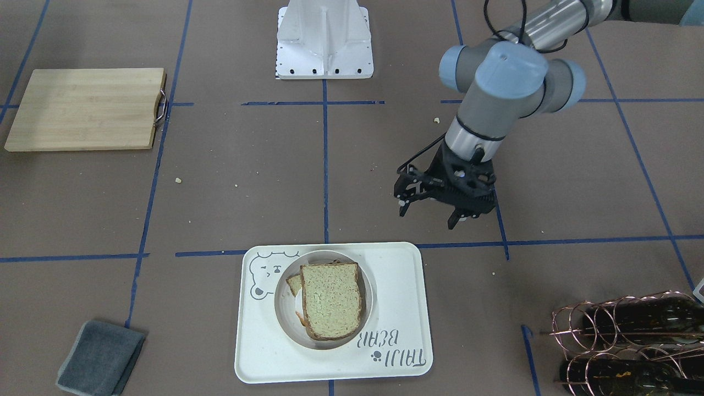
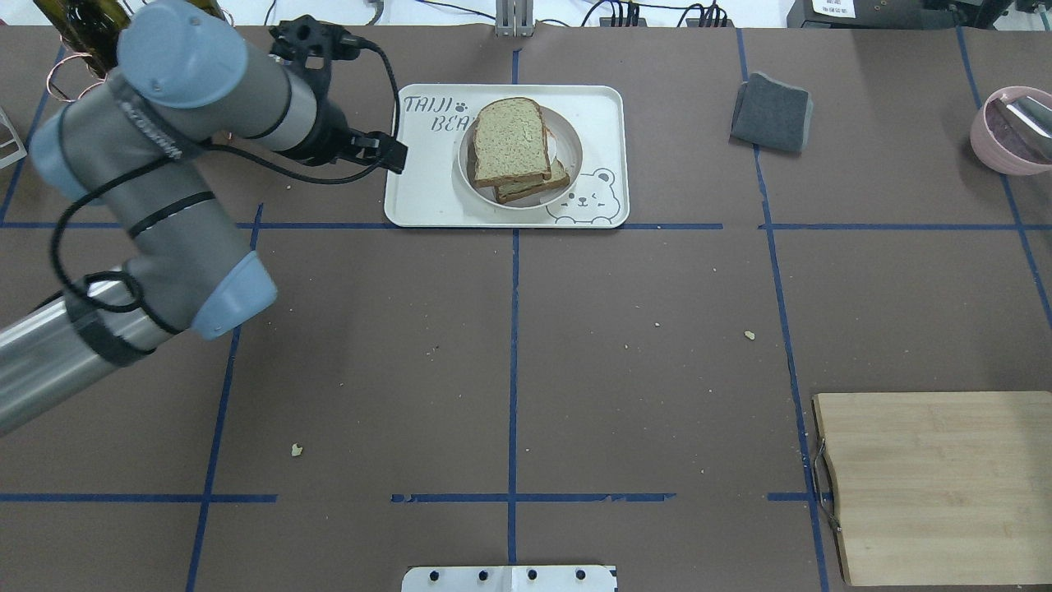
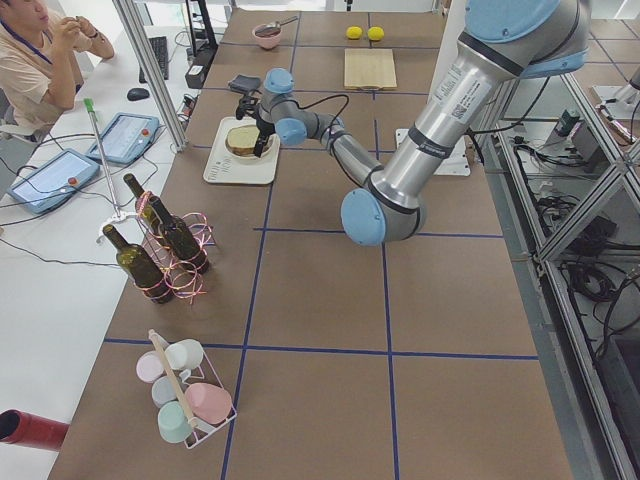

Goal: Make sandwich and place on tray

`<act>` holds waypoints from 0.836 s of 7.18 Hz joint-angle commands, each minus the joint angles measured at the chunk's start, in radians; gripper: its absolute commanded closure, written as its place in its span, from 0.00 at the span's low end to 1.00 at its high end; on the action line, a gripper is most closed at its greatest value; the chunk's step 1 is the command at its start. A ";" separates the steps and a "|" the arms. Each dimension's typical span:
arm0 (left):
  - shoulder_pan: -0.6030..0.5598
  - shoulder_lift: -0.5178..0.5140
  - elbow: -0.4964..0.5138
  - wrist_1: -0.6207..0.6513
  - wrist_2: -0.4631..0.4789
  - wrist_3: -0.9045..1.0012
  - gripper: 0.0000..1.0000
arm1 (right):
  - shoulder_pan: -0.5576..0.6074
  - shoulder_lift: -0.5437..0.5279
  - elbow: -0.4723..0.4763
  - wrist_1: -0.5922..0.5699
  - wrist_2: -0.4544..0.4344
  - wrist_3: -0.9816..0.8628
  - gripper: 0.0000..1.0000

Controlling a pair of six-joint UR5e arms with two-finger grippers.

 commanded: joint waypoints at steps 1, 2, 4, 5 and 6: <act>-0.142 0.289 -0.304 0.135 -0.091 0.264 0.00 | 0.000 0.013 0.003 0.000 0.003 0.001 0.00; -0.313 0.402 -0.294 0.140 -0.271 0.388 0.00 | 0.000 0.018 0.004 -0.006 0.007 0.003 0.00; -0.479 0.581 -0.210 0.158 -0.363 0.632 0.00 | 0.000 0.015 0.004 -0.016 0.077 0.004 0.00; -0.555 0.616 -0.155 0.199 -0.365 0.746 0.00 | 0.000 0.012 0.004 -0.016 0.108 0.004 0.00; -0.629 0.663 -0.138 0.224 -0.365 0.864 0.00 | 0.002 0.002 0.004 -0.016 0.102 0.004 0.00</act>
